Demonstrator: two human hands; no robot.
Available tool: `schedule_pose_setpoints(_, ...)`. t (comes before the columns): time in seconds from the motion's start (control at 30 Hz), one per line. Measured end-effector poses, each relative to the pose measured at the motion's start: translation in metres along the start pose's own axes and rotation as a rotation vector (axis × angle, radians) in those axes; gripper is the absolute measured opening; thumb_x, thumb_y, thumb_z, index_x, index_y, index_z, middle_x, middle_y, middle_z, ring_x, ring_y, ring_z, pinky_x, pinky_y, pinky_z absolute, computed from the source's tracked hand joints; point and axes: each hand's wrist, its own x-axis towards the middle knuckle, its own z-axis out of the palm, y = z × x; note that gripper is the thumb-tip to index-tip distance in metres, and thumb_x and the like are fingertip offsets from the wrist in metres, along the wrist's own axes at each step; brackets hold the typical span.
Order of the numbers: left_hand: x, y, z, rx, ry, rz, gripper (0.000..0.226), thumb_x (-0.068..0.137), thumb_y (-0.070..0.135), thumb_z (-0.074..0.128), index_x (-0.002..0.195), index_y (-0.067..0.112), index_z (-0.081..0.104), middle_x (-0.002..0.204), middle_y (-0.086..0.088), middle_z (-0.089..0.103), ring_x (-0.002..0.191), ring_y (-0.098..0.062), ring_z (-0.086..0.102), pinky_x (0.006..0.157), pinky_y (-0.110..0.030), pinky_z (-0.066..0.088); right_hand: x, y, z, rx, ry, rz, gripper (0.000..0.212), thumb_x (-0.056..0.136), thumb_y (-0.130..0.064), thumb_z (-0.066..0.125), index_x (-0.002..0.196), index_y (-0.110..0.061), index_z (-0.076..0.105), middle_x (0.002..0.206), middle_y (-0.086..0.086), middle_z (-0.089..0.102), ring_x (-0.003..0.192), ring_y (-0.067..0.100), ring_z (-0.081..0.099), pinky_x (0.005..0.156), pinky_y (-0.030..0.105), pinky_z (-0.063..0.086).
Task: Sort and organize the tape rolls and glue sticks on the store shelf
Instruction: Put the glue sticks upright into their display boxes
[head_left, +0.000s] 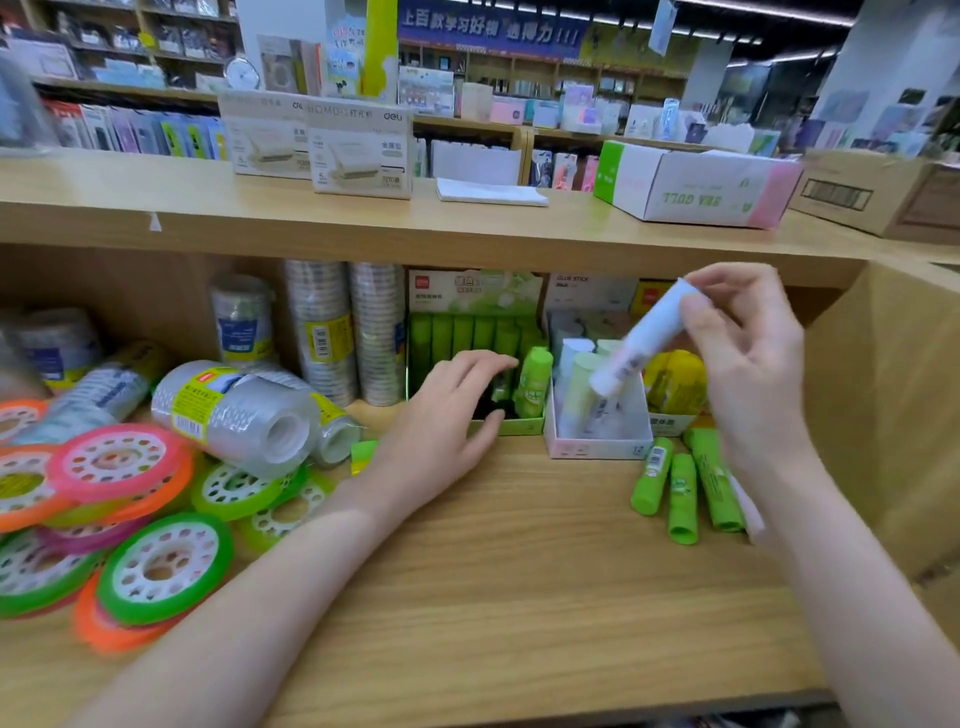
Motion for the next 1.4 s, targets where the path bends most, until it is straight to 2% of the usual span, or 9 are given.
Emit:
schedule_pose_setpoints(0.13, -0.002, 0.004, 0.002, 0.063, -0.127, 0.013, 0.058, 0.089, 0.016, 0.055, 0.142, 0.027, 0.033, 0.138, 0.007, 0.041, 0.122, -0.012, 0.038, 0.099, -0.022, 0.031, -0.004, 0.015, -0.014, -0.366, -0.004, -0.091, 0.005, 0.090, -0.013, 0.055, 0.090, -0.018, 0.053, 0.088, 0.001, 0.058, 0.076, 0.010, 0.056, 0.063, 0.016, 0.045)
schedule_pose_setpoints(0.2, -0.002, 0.007, 0.001, 0.063, -0.171, -0.014, 0.063, 0.091, 0.018, 0.051, 0.145, 0.032, 0.024, 0.138, 0.010, 0.042, 0.122, -0.009, 0.038, 0.095, -0.018, 0.030, -0.007, 0.027, -0.014, -0.565, -0.051, -0.160, 0.004, 0.089, -0.012, 0.058, 0.092, -0.010, 0.055, 0.090, 0.007, 0.057, 0.079, 0.014, 0.053, 0.065, 0.024, 0.047)
schedule_pose_setpoints(0.3, -0.004, 0.009, 0.000, 0.069, -0.193, -0.057, 0.065, 0.092, 0.021, 0.048, 0.144, 0.040, 0.014, 0.130, 0.010, 0.051, 0.114, -0.013, 0.048, 0.088, -0.028, 0.042, -0.005, 0.037, -0.010, -0.640, -0.126, -0.210, 0.008, 0.089, -0.012, 0.060, 0.090, -0.005, 0.056, 0.089, 0.006, 0.054, 0.075, 0.021, 0.055, 0.064, 0.040, 0.052)
schedule_pose_setpoints(0.47, -0.004, 0.002, 0.004, 0.056, -0.198, -0.067, 0.067, 0.091, 0.023, 0.046, 0.138, 0.049, 0.005, 0.109, 0.004, 0.061, 0.101, -0.016, 0.054, 0.082, -0.037, 0.046, 0.003, 0.043, -0.004, -0.698, -0.205, -0.201, 0.010, 0.087, -0.013, 0.062, 0.089, -0.006, 0.056, 0.091, 0.009, 0.057, 0.072, 0.027, 0.057, 0.065, 0.049, 0.051)
schedule_pose_setpoints(0.7, -0.005, 0.003, 0.005, 0.036, -0.181, -0.090, 0.065, 0.092, 0.023, 0.046, 0.135, 0.050, 0.007, 0.112, 0.006, 0.060, 0.103, -0.015, 0.054, 0.081, -0.037, 0.047, 0.006, 0.054, 0.000, -0.861, -0.184, -0.150, 0.012, 0.087, -0.012, 0.061, 0.094, -0.003, 0.064, 0.097, 0.012, 0.050, 0.092, 0.029, 0.045, 0.074, 0.037, 0.039)
schedule_pose_setpoints(0.8, -0.004, 0.004, 0.005, 0.040, -0.185, -0.112, 0.062, 0.092, 0.022, 0.045, 0.139, 0.047, 0.012, 0.117, 0.009, 0.058, 0.106, -0.014, 0.053, 0.085, -0.036, 0.046, 0.008, 0.050, -0.007, -0.909, -0.230, -0.149, 0.011, 0.088, -0.012, 0.058, 0.095, -0.005, 0.064, 0.101, 0.011, 0.057, 0.096, 0.031, 0.044, 0.078, 0.045, 0.041)
schedule_pose_setpoints(1.03, -0.004, 0.003, 0.007, 0.062, -0.178, -0.123, 0.064, 0.091, 0.021, 0.045, 0.138, 0.048, 0.011, 0.115, 0.009, 0.059, 0.103, -0.014, 0.054, 0.083, -0.036, 0.047, 0.033, 0.036, -0.008, -1.027, -0.413, -0.076, 0.015, 0.089, -0.018, 0.058, 0.098, -0.009, 0.066, 0.098, 0.013, 0.060, 0.101, 0.032, 0.042, 0.086, 0.044, 0.036)
schedule_pose_setpoints(1.23, -0.004, 0.002, 0.008, 0.068, -0.169, -0.125, 0.064, 0.091, 0.021, 0.046, 0.138, 0.047, 0.012, 0.112, 0.010, 0.060, 0.100, -0.014, 0.055, 0.082, -0.035, 0.047, 0.023, 0.036, 0.000, -1.234, -0.312, -0.110, 0.021, 0.092, -0.024, 0.053, 0.100, -0.010, 0.065, 0.105, 0.012, 0.056, 0.105, 0.032, 0.042, 0.083, 0.040, 0.028)
schedule_pose_setpoints(1.4, -0.005, 0.003, 0.010, 0.085, -0.157, -0.131, 0.065, 0.091, 0.022, 0.045, 0.138, 0.048, 0.011, 0.109, 0.009, 0.060, 0.100, -0.013, 0.055, 0.081, -0.034, 0.047, 0.015, 0.033, 0.008, -1.290, -0.304, -0.162, 0.020, 0.093, -0.018, 0.050, 0.102, -0.006, 0.063, 0.104, 0.014, 0.054, 0.102, 0.034, 0.043, 0.081, 0.042, 0.029)
